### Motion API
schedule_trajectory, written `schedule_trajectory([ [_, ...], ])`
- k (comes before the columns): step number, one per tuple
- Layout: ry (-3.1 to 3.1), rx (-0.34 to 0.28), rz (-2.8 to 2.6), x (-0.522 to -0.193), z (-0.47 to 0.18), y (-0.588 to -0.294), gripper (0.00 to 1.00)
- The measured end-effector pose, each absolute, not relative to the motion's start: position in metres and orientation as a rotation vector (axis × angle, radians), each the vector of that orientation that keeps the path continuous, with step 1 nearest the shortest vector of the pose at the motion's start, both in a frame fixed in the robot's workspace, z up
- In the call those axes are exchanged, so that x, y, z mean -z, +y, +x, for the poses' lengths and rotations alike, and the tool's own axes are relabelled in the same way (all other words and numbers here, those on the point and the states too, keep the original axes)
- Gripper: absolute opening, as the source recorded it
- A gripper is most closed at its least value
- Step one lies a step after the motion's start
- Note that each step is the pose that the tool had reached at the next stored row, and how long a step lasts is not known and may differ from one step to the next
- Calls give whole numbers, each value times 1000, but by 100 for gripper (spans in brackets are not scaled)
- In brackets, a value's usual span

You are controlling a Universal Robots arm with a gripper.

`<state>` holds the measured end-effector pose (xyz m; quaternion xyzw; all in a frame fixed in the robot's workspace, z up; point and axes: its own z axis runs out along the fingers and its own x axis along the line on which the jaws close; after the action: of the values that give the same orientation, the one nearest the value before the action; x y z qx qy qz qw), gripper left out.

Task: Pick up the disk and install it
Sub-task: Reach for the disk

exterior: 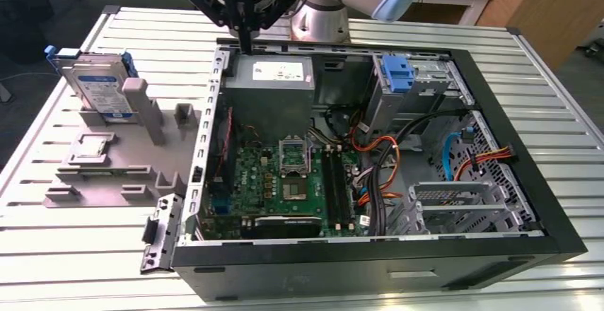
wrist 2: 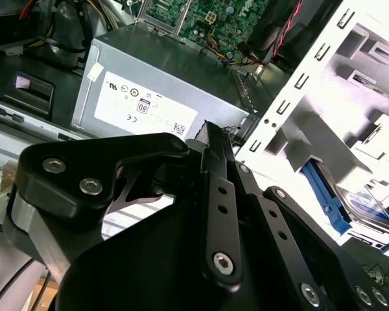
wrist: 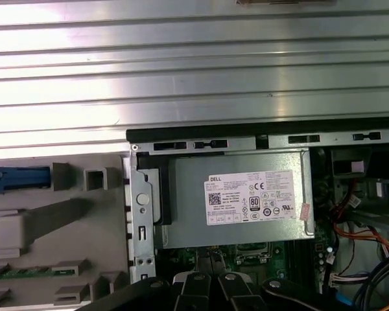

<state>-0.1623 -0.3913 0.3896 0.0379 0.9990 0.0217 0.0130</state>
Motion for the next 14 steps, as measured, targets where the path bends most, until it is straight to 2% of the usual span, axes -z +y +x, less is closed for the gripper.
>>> schedule_trajectory([
  [14, 3112, -68, 118, -389, -172, -382, 10],
])
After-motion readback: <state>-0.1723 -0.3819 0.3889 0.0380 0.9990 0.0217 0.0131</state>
